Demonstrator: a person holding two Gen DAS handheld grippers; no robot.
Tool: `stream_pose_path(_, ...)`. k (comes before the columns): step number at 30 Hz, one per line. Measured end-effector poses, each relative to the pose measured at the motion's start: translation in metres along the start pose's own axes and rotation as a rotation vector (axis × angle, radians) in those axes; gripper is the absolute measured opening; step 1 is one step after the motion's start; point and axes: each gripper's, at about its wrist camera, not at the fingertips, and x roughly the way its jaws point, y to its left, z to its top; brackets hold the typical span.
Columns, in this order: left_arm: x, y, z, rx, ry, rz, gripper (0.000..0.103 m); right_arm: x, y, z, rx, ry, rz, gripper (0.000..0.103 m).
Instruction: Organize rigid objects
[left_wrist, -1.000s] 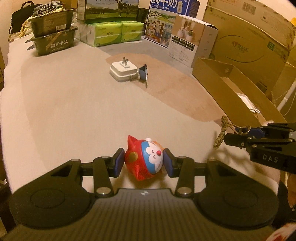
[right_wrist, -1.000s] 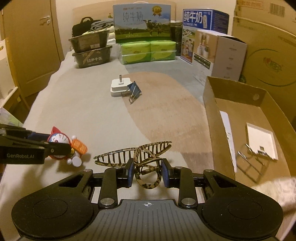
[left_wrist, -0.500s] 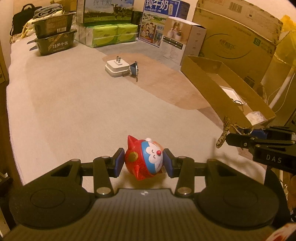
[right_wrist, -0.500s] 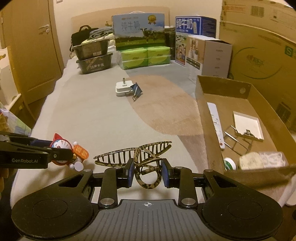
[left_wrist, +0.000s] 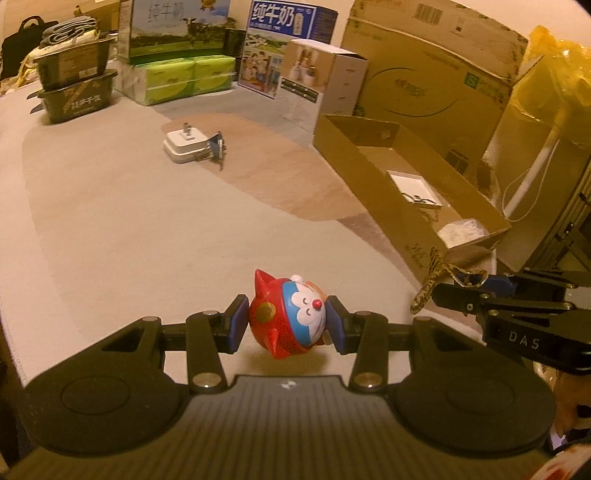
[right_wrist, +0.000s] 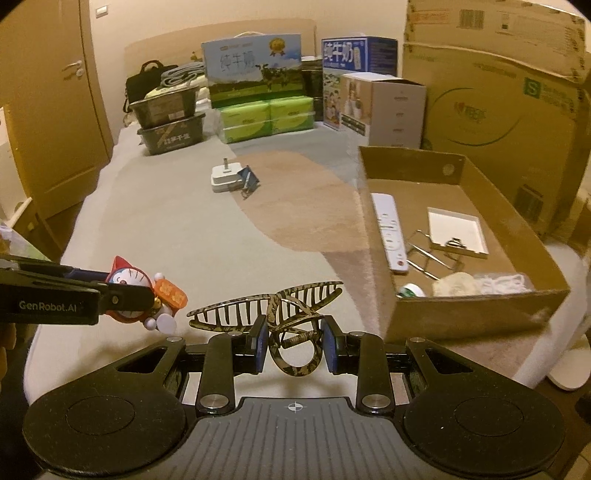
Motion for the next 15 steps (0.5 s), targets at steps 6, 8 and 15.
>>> stream_pose_path(6, -0.001, -0.013, 0.003, 0.016, -0.001, -0.029, 0.041, -0.014, -0.015, -0.005, 0.029, -0.008, -0.027, 0.031)
stream_pose_path(8, -0.001, -0.018, 0.005, 0.021, 0.000, -0.042, 0.041, -0.019, -0.020, -0.006, 0.039, -0.012, -0.033, 0.031)
stream_pose_path(15, 0.002, -0.041, 0.012, 0.058, 0.003, -0.087, 0.041, -0.037, -0.037, -0.010, 0.062, -0.028, -0.066, 0.031)
